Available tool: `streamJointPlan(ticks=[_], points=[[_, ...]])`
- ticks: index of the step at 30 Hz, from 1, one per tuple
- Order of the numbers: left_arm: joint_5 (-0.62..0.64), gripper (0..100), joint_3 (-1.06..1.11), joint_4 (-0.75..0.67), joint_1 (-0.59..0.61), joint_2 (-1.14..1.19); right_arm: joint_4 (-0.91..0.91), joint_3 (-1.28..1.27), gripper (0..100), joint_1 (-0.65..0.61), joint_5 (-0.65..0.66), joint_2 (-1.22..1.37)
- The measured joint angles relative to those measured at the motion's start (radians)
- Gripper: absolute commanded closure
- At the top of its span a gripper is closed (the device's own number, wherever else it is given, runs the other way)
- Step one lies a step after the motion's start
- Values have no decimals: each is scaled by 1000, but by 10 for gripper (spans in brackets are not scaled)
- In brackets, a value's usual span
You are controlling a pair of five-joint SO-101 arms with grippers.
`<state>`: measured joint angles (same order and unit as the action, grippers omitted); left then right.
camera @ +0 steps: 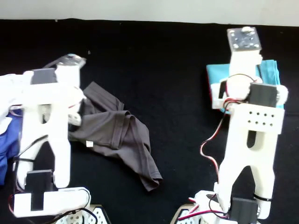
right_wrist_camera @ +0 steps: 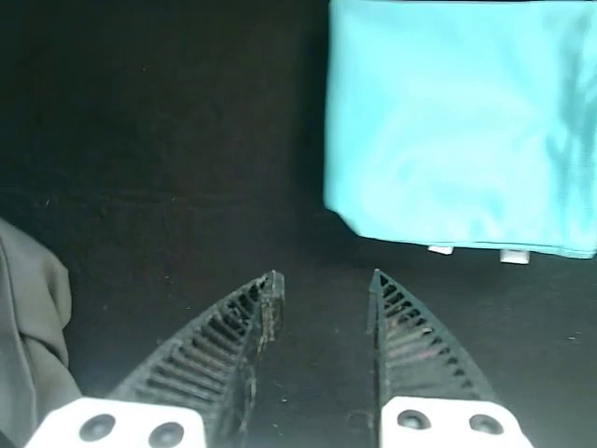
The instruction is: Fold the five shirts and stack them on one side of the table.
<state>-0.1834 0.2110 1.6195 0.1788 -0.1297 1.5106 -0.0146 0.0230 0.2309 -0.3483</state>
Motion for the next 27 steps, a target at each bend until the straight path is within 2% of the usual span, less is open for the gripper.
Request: streamJointPlan(ticks=[3, 10, 15, 21, 25, 27], points=[[69, 785, 87, -46, -86, 0, -26, -54, 847, -25, -5, 2], [215, 787, 295, -330, -238, 0, -32, -84, 847, -34, -11, 2], [227, 787, 397, -480, -253, 0, -32, -84, 847, -34, -11, 2], [227, 787, 459, -589, -253, 31, -32, -84, 847, -34, -11, 2], [227, 793, 408, -611, -253, 163, -32, -84, 847, -34, -11, 2], [227, 827, 354, -589, -253, 221, -32, -84, 847, -34, -11, 2]])
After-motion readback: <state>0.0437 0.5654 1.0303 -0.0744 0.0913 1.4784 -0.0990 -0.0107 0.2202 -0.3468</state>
